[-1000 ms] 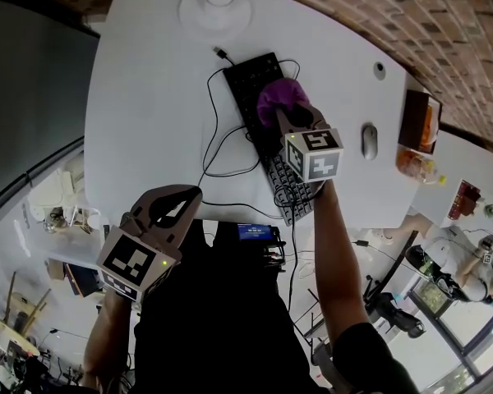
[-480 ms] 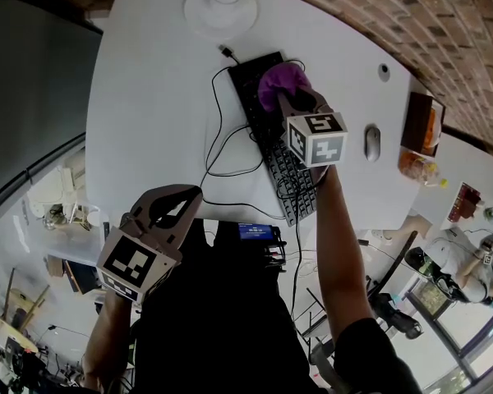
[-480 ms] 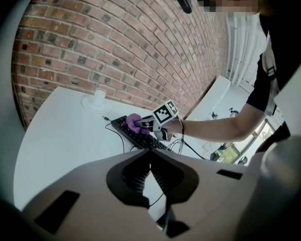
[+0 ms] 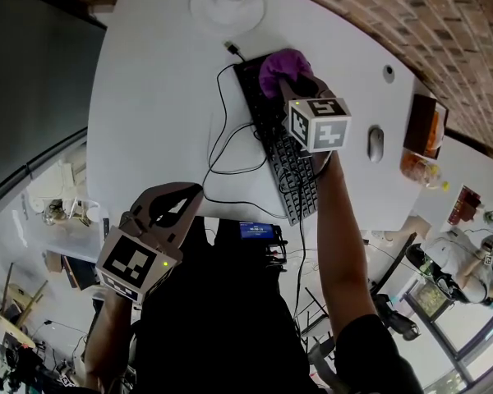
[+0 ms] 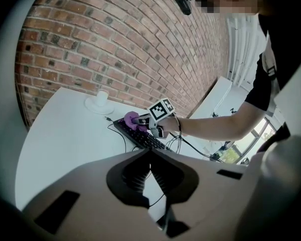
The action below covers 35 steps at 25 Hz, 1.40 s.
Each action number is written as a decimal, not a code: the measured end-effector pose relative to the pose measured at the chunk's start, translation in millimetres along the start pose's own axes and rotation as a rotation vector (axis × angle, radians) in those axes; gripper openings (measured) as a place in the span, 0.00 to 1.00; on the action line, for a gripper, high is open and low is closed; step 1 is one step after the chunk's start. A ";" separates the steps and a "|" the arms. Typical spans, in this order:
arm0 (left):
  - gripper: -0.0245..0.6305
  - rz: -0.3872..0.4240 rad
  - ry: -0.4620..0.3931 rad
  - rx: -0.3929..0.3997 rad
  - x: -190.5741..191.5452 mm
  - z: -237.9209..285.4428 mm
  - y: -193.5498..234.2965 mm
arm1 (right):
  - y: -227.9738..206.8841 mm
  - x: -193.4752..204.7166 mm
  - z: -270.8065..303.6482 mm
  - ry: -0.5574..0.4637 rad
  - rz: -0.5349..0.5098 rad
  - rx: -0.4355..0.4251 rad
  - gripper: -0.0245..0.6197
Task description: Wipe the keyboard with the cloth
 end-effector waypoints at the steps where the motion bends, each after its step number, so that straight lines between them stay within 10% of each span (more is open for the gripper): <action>1: 0.06 -0.002 -0.002 -0.002 0.5 -1.1 0.0 | 0.5 0.0 0.0 -0.001 0.000 -0.001 0.16; 35: 0.06 0.028 -0.038 0.020 10.2 -19.1 -18.4 | 42.6 17.5 -7.8 0.032 -0.048 -0.042 0.16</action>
Point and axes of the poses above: the fingertips, and each gripper's own axes: z forward along the fingers, y to its left, x out of its underside, the point moved 10 cm from there along -z, backward along the fingers, and after that the axes turned 12 degrees about -x, right-handed, at the moved point
